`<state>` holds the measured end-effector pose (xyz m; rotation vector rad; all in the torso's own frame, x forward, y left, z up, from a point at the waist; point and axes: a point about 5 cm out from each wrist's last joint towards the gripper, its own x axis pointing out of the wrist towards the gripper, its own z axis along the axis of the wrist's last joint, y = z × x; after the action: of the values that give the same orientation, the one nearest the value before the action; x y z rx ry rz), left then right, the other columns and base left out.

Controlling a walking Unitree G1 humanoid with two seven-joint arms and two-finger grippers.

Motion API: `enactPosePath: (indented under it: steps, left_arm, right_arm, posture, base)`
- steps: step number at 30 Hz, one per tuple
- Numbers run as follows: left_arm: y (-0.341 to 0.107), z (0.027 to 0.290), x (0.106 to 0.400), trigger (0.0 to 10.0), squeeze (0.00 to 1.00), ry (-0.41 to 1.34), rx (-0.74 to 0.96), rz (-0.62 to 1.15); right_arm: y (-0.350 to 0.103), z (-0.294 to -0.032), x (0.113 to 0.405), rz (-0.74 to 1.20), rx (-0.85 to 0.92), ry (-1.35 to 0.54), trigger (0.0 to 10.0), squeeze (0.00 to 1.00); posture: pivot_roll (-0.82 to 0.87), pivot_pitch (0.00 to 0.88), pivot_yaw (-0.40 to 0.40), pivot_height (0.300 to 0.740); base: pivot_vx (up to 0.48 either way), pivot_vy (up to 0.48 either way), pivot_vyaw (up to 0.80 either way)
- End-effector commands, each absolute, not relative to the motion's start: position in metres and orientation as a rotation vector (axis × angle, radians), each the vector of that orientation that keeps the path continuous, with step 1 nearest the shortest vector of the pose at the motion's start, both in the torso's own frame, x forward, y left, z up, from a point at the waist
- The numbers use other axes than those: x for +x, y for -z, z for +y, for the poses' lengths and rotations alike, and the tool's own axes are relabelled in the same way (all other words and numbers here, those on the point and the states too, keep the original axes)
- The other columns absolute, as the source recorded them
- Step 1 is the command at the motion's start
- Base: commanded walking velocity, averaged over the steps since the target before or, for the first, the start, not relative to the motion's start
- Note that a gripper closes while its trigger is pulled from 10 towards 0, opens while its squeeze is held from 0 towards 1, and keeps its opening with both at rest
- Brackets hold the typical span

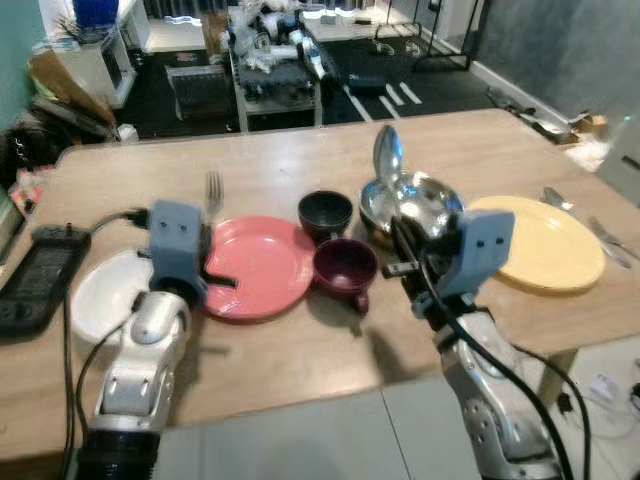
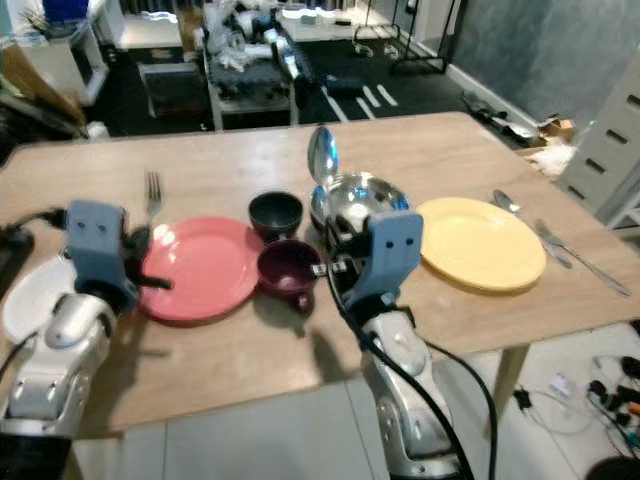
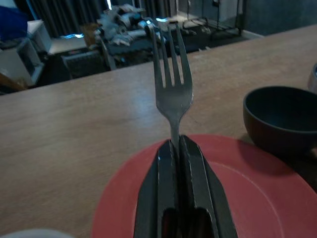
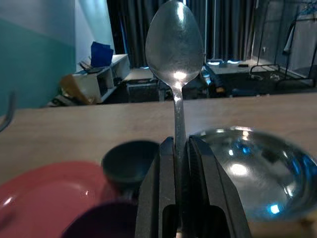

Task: Setting the table

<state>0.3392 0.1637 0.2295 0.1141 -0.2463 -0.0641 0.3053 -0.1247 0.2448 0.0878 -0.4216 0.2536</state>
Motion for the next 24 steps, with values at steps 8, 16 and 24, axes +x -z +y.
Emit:
enactPosePath:
  steps: [8, 16, 24]
  left_arm:
    - [-0.225, 0.174, 0.338, 10.0, 0.00, 0.038, 0.115, -0.215]
    - [-0.226, 0.178, 0.341, 10.0, 0.00, 0.036, 0.107, -0.202]
    - [-0.232, 0.178, 0.352, 10.0, 0.00, 0.118, 0.003, -0.155]
  right_arm:
    - [-0.239, -0.105, 0.299, -0.396, 0.117, -0.337, 10.0, 0.00]
    - [-0.230, -0.083, 0.298, -0.332, 0.160, -0.365, 10.0, 0.00]
    - [-0.206, -0.061, 0.308, -0.210, 0.098, -0.377, 10.0, 0.00]
  posture:
    - [0.07, 0.130, 0.077, 0.740]
    - [0.07, 0.137, 0.080, 0.740]
    - [0.08, 0.163, 0.077, 0.740]
  base:
    - [0.000, 0.000, 0.00]
    - [0.000, 0.000, 0.00]
    - [0.000, 0.000, 0.00]
